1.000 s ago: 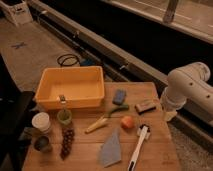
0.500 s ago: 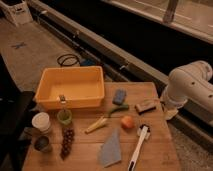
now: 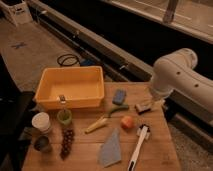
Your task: Place fork in metal cup
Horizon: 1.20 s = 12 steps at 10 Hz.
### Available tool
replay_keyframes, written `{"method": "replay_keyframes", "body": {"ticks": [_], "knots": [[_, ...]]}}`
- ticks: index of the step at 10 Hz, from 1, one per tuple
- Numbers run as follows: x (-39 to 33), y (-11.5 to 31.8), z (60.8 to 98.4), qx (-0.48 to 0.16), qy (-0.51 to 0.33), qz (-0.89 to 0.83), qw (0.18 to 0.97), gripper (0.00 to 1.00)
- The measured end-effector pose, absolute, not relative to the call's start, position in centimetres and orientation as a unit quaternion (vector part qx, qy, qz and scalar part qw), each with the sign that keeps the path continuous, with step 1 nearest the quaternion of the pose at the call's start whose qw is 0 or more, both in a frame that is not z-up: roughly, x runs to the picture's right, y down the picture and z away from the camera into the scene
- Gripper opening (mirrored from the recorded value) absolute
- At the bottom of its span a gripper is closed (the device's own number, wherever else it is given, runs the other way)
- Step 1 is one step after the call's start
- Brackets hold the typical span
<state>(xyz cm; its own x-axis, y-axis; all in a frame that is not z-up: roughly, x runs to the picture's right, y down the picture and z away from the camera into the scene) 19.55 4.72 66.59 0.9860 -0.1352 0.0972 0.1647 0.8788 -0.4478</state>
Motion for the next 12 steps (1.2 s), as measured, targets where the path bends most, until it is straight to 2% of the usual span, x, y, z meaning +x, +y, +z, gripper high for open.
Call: {"method": "replay_keyframes", "body": {"ticks": [3,10,12], "knots": [[11.7,4.1,66.5,-0.224,-0.070,-0.139,0.962,0.65],[11.4,4.1,66.5,-0.224,-0.072,-0.143,0.961,0.65],[10.8,2.7,66.7,-0.208,-0.061,-0.154,0.964,0.65]]}}
